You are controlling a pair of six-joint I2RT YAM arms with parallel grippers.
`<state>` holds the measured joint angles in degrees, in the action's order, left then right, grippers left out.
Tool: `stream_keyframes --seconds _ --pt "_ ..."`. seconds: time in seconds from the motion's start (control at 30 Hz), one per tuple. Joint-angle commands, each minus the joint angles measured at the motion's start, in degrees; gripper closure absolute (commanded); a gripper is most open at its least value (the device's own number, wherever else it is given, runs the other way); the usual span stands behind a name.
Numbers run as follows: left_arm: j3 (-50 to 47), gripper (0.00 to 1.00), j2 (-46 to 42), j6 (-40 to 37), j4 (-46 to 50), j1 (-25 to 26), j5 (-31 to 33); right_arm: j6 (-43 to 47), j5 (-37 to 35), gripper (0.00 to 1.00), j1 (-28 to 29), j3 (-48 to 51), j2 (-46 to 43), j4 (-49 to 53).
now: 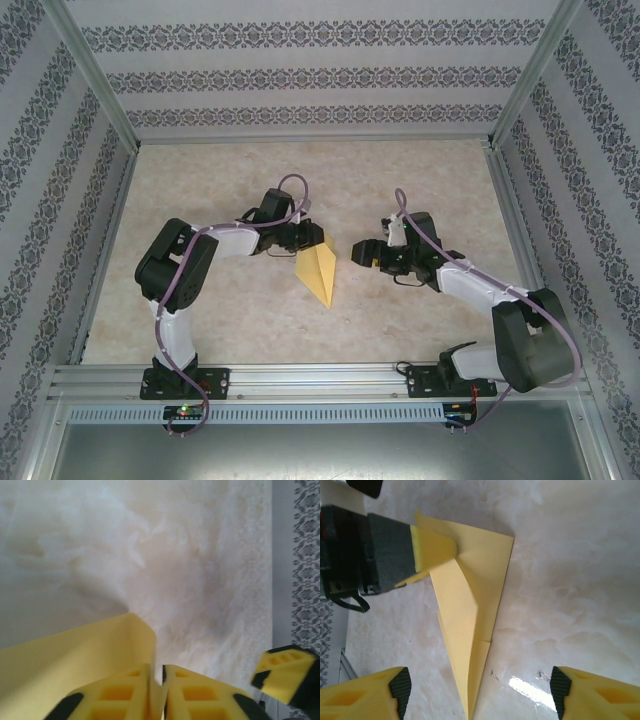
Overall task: Fold a paper plane with a square sheet of paper (fold left side to right side)
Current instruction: Turn over the paper at the center of the table.
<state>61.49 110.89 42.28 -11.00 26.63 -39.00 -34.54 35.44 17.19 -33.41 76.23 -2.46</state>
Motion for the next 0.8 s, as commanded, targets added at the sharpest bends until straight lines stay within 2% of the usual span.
stream_keyframes --seconds 0.0,0.07,0.2,0.37,0.57,0.77 --pt "1.36 0.89 -2.49 -1.19 -2.34 0.75 -1.34 -3.76 6.83 0.1 -1.86 2.36 -1.41 -5.62" --pt "1.94 0.91 -4.37 -1.36 -1.53 0.53 -1.34 -6.23 9.38 0.02 -2.81 3.61 -1.59 -8.84" --pt "3.38 0.94 -8.94 -0.79 0.24 -0.79 -0.59 -10.49 14.8 0.02 -3.91 4.66 -1.3 -14.79" --pt "5.76 0.96 -15.11 1.55 0.94 -3.38 1.07 -20.14 21.08 0.02 -3.85 5.37 0.14 -29.37" --pt "9.7 0.97 -18.71 6.88 -1.01 -4.61 1.74 -22.8 21.95 0.02 -0.64 2.45 1.61 -33.64" --pt "11.2 0.98 -20.05 10.15 -2.89 -4.61 1.3 -28.79 20.81 0.02 2.72 1.62 4.54 -45.68"
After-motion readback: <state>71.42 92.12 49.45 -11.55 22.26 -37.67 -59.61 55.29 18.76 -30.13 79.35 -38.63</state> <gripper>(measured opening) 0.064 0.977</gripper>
